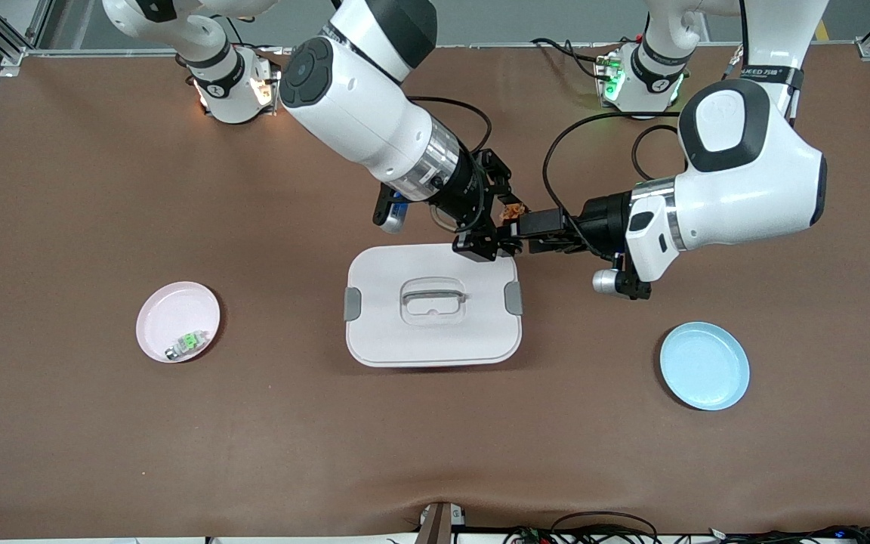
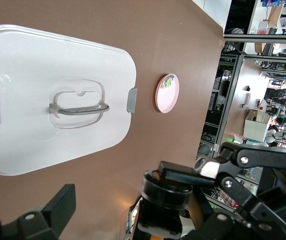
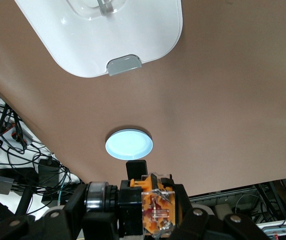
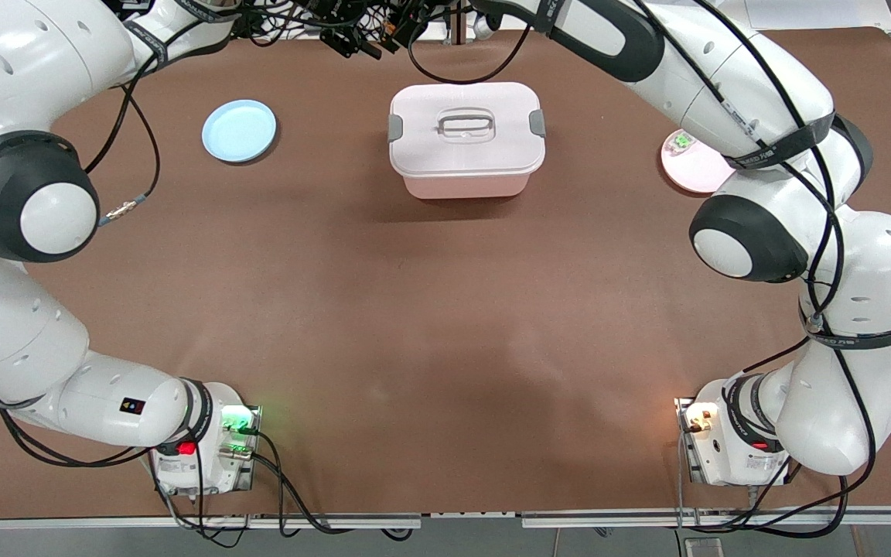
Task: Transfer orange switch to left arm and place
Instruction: 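Grasp the switch with the left gripper and open the right gripper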
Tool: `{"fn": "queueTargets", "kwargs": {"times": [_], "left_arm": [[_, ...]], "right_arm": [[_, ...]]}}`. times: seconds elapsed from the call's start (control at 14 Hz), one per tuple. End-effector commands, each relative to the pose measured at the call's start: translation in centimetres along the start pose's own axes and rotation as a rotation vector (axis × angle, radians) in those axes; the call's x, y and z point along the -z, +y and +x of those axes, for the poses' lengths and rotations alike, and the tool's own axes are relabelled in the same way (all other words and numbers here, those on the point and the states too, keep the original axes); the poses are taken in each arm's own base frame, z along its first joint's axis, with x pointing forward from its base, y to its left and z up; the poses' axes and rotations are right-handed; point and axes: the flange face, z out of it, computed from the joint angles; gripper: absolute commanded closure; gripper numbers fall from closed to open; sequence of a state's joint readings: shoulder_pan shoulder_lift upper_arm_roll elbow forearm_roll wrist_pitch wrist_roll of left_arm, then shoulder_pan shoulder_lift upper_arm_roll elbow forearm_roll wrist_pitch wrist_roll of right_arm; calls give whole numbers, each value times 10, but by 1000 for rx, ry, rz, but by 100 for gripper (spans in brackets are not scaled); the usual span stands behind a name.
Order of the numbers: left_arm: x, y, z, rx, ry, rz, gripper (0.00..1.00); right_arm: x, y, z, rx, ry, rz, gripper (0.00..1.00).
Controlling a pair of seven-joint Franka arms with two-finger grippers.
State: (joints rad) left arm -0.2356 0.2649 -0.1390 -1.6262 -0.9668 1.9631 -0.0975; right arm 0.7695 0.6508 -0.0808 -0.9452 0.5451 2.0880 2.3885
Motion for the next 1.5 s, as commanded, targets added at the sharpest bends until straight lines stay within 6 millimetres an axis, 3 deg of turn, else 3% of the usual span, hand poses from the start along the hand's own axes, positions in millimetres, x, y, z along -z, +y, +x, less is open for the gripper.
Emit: {"fn": "queueTargets", "kwargs": {"times": [0.0, 0.07, 0.14, 0.29, 0.43, 1.07, 1.15, 1.22, 1.43], "left_arm": [[11, 4, 2, -7, 12, -9, 0], [12, 5, 2, -8, 14, -9, 7], [13, 5, 2, -8, 16, -9, 38], [12, 6, 2, -10, 15, -7, 76], [11, 5, 1, -10, 13, -7, 98], [12, 5, 2, -11, 14, 0, 100], [12, 5, 2, -11, 14, 0, 100], [12, 5, 2, -11, 14, 0, 100], [15, 5, 1, -16, 21, 14, 100]], "right_arm": [[1, 1, -8, -18, -15, 15, 100], [0, 1, -8, -17, -18, 19, 100], [-5, -1, -6, -20, -17, 21, 100], [-15, -6, -2, -26, -23, 33, 100], [-21, -8, -1, -28, -27, 40, 100], [-21, -9, -3, -25, -39, 50, 100], [-21, -9, -3, -25, -39, 50, 53], [-21, -9, -2, -26, -38, 49, 1], [-18, -10, -3, -27, -38, 49, 0]]}}
